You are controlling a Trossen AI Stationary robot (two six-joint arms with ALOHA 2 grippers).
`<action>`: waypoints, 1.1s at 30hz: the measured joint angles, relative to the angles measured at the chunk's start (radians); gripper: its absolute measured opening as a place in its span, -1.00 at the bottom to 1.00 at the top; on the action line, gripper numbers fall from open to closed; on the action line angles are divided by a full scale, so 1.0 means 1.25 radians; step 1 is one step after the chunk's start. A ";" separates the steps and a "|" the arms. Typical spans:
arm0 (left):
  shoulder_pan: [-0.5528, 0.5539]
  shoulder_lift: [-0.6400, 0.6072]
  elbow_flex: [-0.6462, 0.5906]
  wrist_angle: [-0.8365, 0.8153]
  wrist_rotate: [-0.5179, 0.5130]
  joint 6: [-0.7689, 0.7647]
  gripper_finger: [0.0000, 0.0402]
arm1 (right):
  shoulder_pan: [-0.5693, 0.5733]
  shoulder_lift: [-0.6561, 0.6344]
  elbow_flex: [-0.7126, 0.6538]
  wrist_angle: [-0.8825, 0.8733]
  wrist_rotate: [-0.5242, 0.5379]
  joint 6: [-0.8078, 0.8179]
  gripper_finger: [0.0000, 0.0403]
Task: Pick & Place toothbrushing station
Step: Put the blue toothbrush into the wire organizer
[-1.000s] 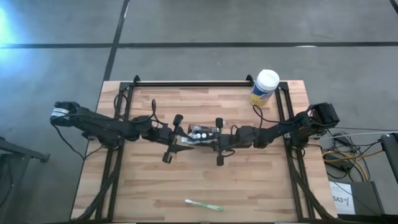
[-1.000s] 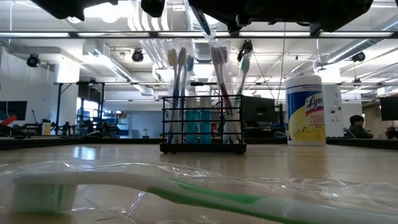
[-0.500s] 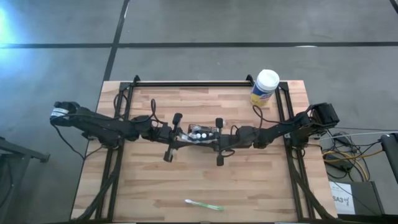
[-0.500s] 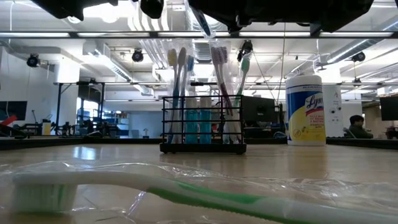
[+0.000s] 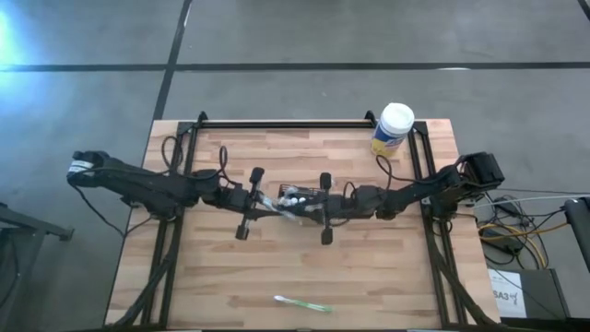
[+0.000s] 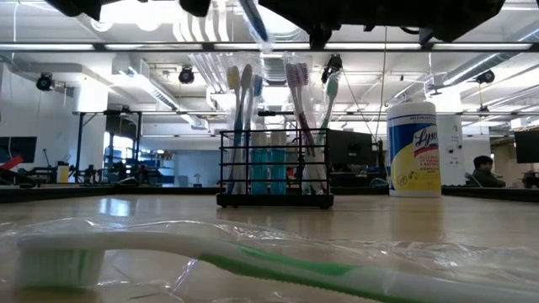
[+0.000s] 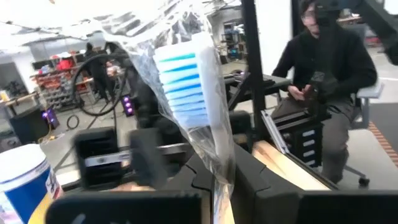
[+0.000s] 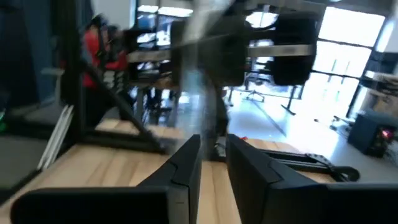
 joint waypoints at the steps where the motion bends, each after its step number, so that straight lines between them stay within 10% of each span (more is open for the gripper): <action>1: -0.001 -0.015 0.000 -0.015 0.002 0.007 -0.89 | -0.001 -0.004 0.001 -0.002 0.005 0.017 -0.61; 20: 0.000 -0.320 -0.025 -0.237 -0.048 0.088 -0.89 | 0.018 -0.133 0.001 -0.129 0.037 0.067 -0.16; 25: 0.007 -0.384 -0.025 -0.301 -0.063 0.156 -0.89 | 0.127 -0.149 -0.039 -0.012 0.037 -0.120 -0.22; 33: 0.066 -0.382 -0.025 -0.312 -0.161 0.130 -0.89 | 0.251 -0.125 -0.149 0.104 0.281 -0.204 -0.44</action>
